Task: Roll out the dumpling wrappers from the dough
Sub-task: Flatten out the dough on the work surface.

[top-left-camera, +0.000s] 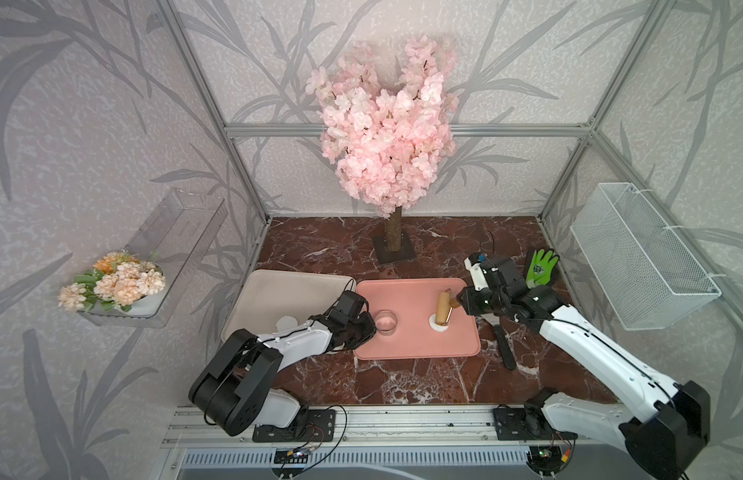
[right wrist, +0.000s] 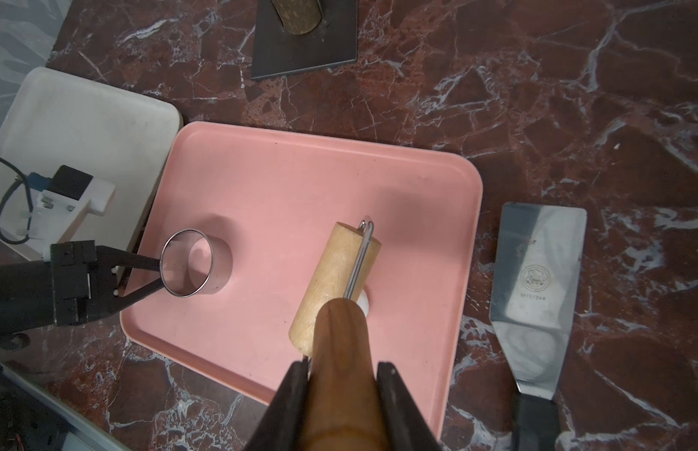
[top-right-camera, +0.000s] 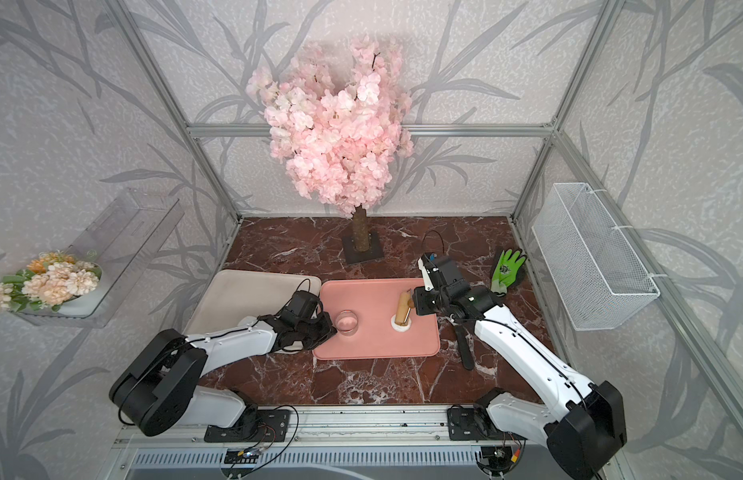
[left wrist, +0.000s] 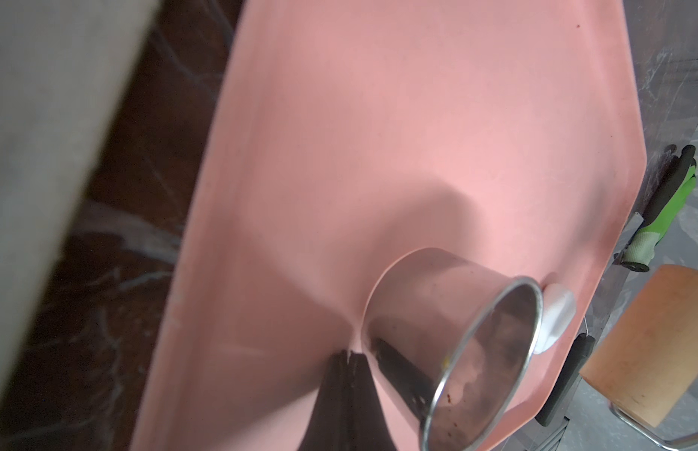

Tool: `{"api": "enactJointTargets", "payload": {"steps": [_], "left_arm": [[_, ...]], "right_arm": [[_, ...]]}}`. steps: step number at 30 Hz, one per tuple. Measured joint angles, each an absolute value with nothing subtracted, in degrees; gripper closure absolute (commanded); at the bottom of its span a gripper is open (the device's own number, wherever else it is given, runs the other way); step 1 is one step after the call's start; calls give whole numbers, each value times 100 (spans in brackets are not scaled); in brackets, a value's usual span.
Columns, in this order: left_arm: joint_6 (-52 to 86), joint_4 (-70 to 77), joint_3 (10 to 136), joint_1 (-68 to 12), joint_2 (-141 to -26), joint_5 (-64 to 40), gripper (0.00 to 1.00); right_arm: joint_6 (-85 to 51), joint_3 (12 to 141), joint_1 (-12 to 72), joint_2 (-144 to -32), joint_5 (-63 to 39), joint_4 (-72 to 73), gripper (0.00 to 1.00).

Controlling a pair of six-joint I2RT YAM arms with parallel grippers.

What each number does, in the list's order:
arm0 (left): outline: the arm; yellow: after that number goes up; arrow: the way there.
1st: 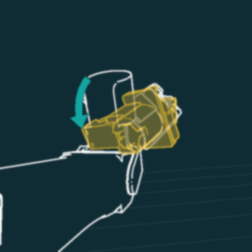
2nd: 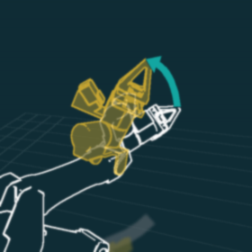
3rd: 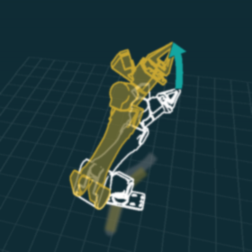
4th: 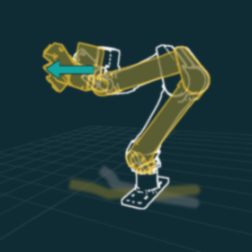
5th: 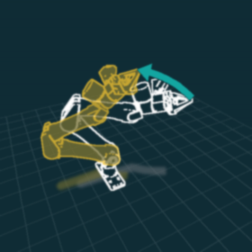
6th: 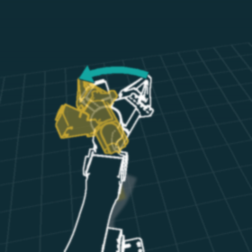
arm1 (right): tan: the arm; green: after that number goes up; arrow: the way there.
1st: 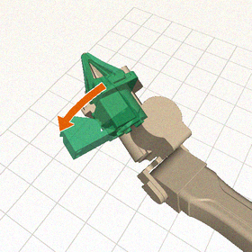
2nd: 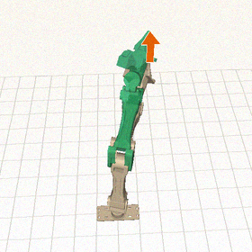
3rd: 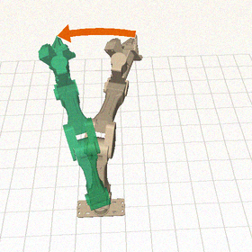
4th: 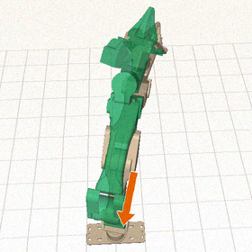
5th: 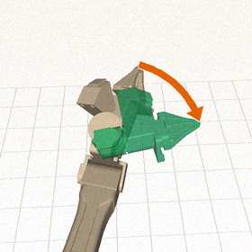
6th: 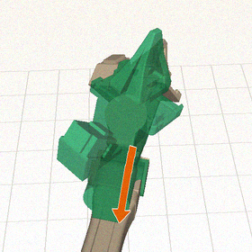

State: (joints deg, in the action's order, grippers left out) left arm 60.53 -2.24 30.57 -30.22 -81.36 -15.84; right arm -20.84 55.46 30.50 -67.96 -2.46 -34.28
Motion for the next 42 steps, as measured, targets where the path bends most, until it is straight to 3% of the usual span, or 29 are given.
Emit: {"api": "enactJointTargets", "payload": {"steps": [10, 19, 28, 42], "left_arm": [[6066, -226, 3057, -3022, -8136, -1575, 100], [6066, -185, 3057, -3022, -8162, -1599, 100], [6064, -126, 3059, -3022, -8191, -1621, 100], [6066, -99, 3059, -3020, -8215, -1623, 100]], "right_arm": [[-2523, 5330, 3188, -7859, -738, -2180, 100], [-2460, 5537, 3177, -7607, -790, -2727, 100], [-2150, 5481, 3063, -6438, -613, -3188, 100], [-2014, 5074, 3183, -7087, -720, -2847, 100]]}}
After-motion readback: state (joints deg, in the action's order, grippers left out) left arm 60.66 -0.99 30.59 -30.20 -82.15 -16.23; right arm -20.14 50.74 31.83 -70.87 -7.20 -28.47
